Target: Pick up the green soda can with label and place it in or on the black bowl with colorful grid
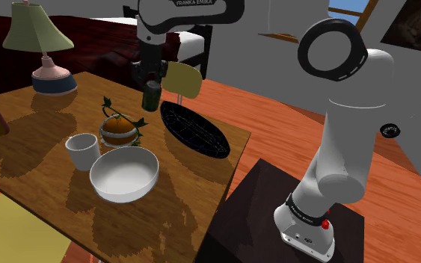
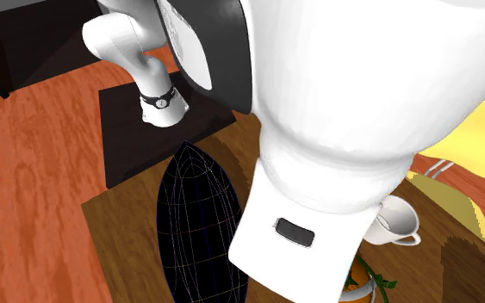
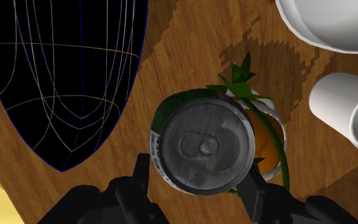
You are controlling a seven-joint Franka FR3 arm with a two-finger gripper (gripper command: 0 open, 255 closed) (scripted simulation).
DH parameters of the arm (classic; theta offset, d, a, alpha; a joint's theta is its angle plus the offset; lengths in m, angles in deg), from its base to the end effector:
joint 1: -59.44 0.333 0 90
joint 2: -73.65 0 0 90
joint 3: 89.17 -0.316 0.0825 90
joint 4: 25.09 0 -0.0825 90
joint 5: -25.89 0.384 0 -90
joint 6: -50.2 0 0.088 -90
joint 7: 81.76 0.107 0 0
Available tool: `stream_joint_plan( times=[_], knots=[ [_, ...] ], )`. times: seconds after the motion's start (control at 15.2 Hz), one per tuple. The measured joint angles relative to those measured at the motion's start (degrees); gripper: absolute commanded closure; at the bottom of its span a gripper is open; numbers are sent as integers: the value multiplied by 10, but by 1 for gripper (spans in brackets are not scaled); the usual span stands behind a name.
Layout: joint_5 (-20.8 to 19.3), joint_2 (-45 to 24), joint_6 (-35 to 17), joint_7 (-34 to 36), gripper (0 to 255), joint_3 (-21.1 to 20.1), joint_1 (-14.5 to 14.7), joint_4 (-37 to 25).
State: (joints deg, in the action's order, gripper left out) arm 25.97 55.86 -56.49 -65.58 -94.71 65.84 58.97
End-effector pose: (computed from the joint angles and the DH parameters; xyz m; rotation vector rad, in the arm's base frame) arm 0.6516 0.1294 0.5122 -3.0863 0.1238 -0.1173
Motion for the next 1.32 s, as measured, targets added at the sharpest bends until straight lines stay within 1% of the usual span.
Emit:
stream_joint_plan(
  times=[0.2, 0.33, 0.4, 0.46, 0.59, 1.06, 1.32],
  knots=[
    [0, 0, 21, -1, 255, 0, 0, -21],
    [4, 28, 16, -10, 255, 2, -7, 12],
    [7, 49, 11, -18, 255, 5, -13, 39],
    [9, 62, 13, -26, 255, 7, -18, 49],
    [15, 102, 8, -42, 255, 13, -28, 95],
    [27, 231, 2, -110, 255, 44, -63, 233],
    [28, 242, -17, -120, 255, 49, -67, 263]
  ],
)
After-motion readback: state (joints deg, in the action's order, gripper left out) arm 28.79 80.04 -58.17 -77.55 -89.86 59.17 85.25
